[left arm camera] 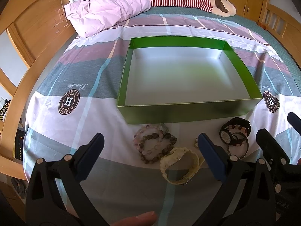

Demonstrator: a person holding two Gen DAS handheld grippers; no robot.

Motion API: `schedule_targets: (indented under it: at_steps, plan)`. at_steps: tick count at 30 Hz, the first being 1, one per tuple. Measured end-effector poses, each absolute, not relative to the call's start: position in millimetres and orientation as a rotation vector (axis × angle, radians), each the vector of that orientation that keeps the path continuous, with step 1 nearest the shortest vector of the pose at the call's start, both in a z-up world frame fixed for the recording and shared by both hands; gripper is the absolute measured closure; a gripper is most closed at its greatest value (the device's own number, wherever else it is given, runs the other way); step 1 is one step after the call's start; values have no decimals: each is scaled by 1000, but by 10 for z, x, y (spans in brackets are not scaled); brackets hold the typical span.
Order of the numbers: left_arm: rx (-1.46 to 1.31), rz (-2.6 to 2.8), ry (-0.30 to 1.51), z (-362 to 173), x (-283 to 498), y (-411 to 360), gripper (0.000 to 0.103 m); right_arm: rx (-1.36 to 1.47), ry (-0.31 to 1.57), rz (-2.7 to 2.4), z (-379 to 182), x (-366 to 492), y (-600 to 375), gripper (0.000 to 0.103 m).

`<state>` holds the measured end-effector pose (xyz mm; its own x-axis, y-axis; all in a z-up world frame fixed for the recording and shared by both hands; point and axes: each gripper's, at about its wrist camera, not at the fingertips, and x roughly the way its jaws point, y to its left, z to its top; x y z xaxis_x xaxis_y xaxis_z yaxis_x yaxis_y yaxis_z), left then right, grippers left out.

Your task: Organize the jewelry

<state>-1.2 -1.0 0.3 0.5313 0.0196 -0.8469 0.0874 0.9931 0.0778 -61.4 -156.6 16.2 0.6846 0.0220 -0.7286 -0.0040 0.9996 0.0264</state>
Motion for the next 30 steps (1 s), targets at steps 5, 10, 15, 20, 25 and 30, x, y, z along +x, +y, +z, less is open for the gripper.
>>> schedule_targets:
  at_steps: [5, 10, 15, 20, 25, 30]
  plan:
    - [116, -39, 1011, -3, -4, -17, 2, 23, 816, 15, 158, -617, -1566, 1]
    - [117, -41, 1010, -2, -7, -19, 2, 26, 817, 17, 163, -617, -1567, 1]
    - [117, -42, 1010, -5, -5, -23, 2, 27, 818, 18, 158, -614, -1570, 1]
    - [118, -41, 1010, -5, -7, -23, 2, 30, 818, 26, 153, -615, -1568, 1]
    - [118, -41, 1010, -6, -8, -23, 2, 30, 820, 26, 147, -617, -1561, 1]
    - [118, -41, 1010, -6, -8, -23, 2, 30, 820, 27, 146, -615, -1564, 1]
